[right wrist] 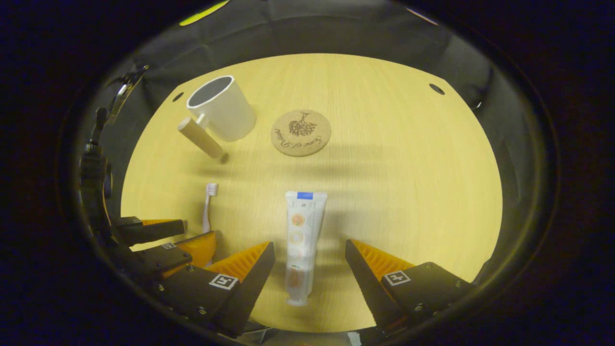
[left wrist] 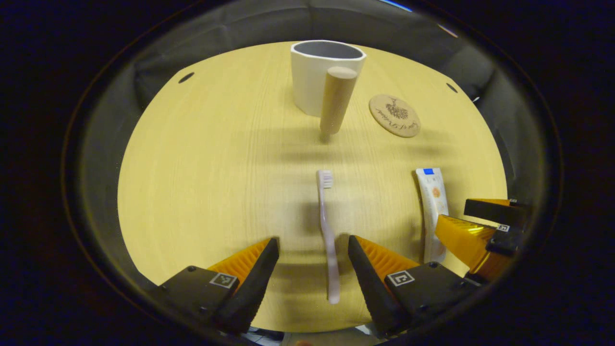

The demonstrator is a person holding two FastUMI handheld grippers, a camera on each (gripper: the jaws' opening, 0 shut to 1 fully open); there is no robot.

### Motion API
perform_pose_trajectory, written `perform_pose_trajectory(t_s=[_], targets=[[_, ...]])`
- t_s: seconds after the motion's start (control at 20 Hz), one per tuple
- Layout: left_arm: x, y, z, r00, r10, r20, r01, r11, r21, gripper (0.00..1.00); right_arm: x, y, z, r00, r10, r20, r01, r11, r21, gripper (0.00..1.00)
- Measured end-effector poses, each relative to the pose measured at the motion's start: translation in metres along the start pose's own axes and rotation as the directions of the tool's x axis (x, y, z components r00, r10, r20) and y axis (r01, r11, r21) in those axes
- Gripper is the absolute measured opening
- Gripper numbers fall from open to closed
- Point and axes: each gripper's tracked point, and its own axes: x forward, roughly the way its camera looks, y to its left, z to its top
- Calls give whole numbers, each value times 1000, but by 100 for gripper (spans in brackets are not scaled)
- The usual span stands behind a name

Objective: Put the toothbrush and toothpaste on the desktop into the cup, then pick up the cup and place it on the coaster on the desktop.

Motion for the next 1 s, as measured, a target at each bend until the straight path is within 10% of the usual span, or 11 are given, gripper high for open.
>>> perform_pose_trajectory(t_s=[0.65,0.9,1.0], targets=[[8,-1,-1,998,24,-66,-23,1000,16,96,26,-9,-13,994,-62,-93,59,998,-38,93],[9,-1,0,996,23,-83,-22,1000,20,95,26,-9,-15,988,-71,-135,70,997,-11,80],[8,-5,1,995,19,-97,-16,1000,22,93,25,-11,-15,984,-71,-163,74,997,14,55]])
